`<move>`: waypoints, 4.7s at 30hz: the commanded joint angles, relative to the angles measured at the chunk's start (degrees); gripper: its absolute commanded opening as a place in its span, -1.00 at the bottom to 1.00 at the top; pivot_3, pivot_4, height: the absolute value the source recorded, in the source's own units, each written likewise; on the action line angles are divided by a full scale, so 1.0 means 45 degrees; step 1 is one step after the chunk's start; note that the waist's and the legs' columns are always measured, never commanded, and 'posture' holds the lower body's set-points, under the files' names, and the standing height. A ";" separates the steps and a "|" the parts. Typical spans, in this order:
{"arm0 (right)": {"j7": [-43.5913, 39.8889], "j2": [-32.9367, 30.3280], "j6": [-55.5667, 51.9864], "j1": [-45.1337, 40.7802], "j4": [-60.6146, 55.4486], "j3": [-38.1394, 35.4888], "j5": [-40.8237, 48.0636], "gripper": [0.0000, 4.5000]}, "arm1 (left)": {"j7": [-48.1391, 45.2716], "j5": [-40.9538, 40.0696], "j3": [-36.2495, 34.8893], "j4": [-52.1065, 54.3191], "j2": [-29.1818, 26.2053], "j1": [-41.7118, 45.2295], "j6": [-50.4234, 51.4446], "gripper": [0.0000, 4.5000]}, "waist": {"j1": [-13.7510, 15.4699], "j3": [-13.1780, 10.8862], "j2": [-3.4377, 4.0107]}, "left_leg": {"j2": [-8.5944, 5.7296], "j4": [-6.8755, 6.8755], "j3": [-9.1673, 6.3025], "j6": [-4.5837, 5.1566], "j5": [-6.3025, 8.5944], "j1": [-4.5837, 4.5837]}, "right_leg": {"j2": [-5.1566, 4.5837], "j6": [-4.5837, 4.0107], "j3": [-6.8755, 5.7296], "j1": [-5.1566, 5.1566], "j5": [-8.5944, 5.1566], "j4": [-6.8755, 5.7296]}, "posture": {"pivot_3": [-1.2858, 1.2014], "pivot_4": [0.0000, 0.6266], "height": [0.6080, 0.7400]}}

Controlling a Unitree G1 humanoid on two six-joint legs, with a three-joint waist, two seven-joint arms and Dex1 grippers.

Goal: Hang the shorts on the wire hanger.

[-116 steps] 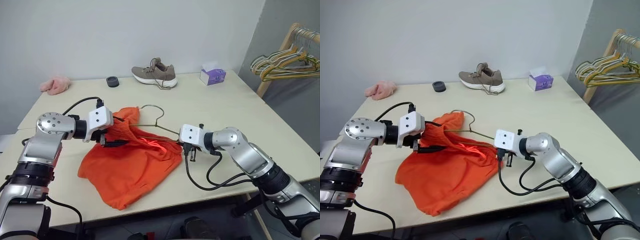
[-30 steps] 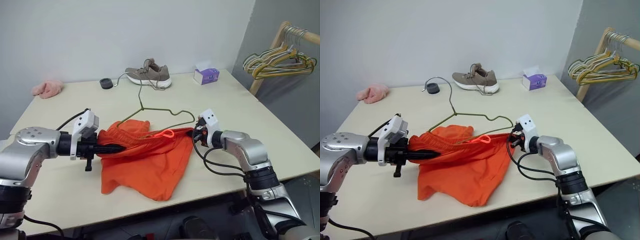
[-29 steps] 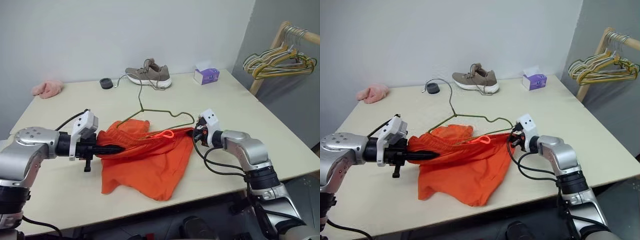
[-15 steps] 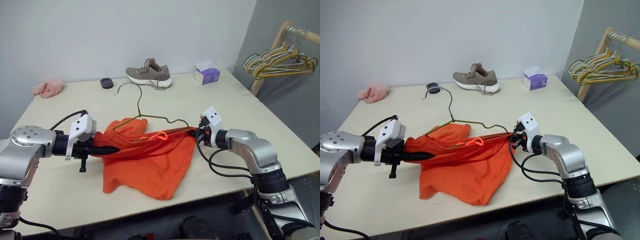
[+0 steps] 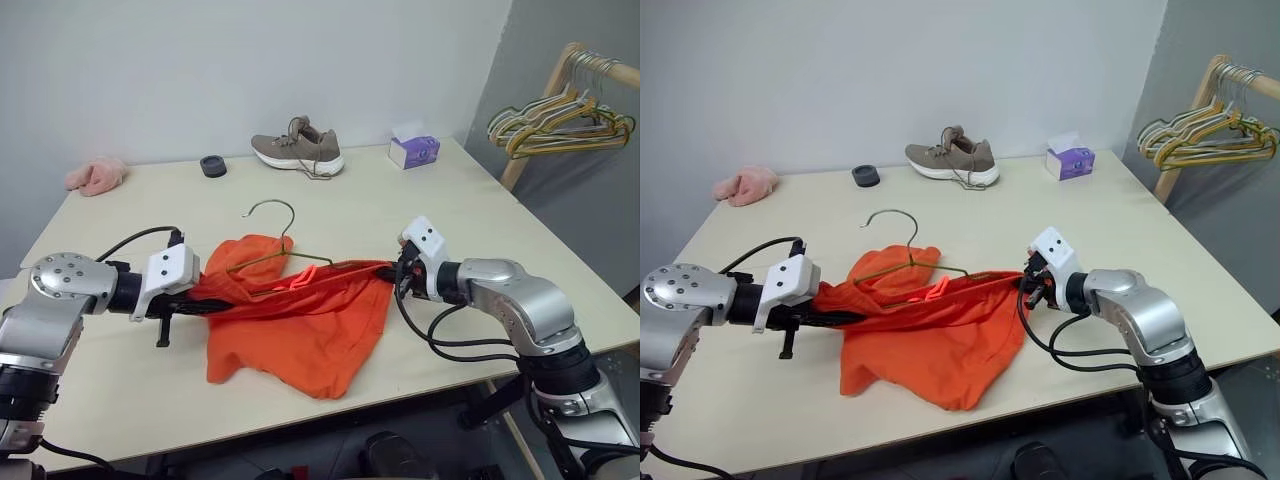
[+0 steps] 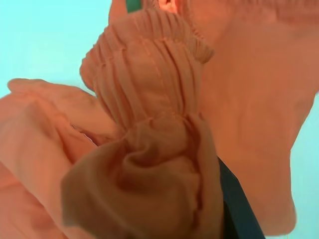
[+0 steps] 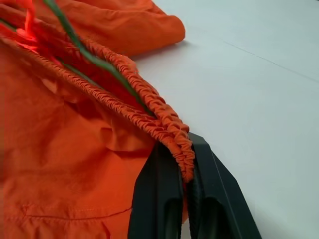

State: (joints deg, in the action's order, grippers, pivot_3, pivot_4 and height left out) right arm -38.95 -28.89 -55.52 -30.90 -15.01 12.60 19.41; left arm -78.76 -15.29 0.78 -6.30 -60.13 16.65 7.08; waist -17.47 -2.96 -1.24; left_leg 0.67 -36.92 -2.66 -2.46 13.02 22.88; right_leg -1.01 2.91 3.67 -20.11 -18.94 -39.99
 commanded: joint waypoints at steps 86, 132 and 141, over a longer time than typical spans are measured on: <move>-0.6201 -0.3593 0.1519 -0.0616 0.2365 0.0007 -0.2157 -1.00 | 0.2582 -0.1851 -0.1521 -0.0765 0.3311 0.2441 0.2592 0.99 | -0.0394 0.0009 -0.0013 | -0.0015 -0.0018 -0.0040 -0.0001 -0.0001 -0.0007 | -0.0040 -0.0026 -0.0036 0.0031 0.0017 -0.0001 | -0.25 -1.00 1.00; 0.3630 -0.5720 -0.6041 0.2054 0.0528 -1.1060 -0.1990 -1.00 | 0.6288 -0.2376 0.2217 0.0909 1.3264 0.7188 0.3397 0.99 | -0.3091 0.0050 0.0045 | -0.0044 0.0014 0.0209 0.0133 0.0080 -0.0104 | -0.0021 0.0114 0.0096 0.0210 -0.0043 0.0226 | -0.40 -0.97 1.00; 0.4674 -0.5928 -0.4340 0.1115 0.2445 -1.0468 -0.2430 -1.00 | 0.6848 -0.3000 0.2017 0.1281 1.4141 0.6590 0.3527 0.99 | -0.3168 -0.0005 -0.0020 | -0.0040 0.0045 0.0277 0.0141 0.0094 -0.0204 | -0.0022 0.0133 0.0137 0.0249 -0.0054 0.0239 | -0.40 -0.94 1.00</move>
State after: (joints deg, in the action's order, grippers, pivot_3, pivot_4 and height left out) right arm -19.14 -53.66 -78.20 -23.72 -4.33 -34.41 9.60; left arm -48.34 -28.06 10.37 -2.57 3.14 46.16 23.39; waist -31.73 -2.98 -1.33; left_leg 0.48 -36.72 -1.40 -1.82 13.44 21.94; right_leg -1.11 3.50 4.30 -18.97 -19.18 -38.90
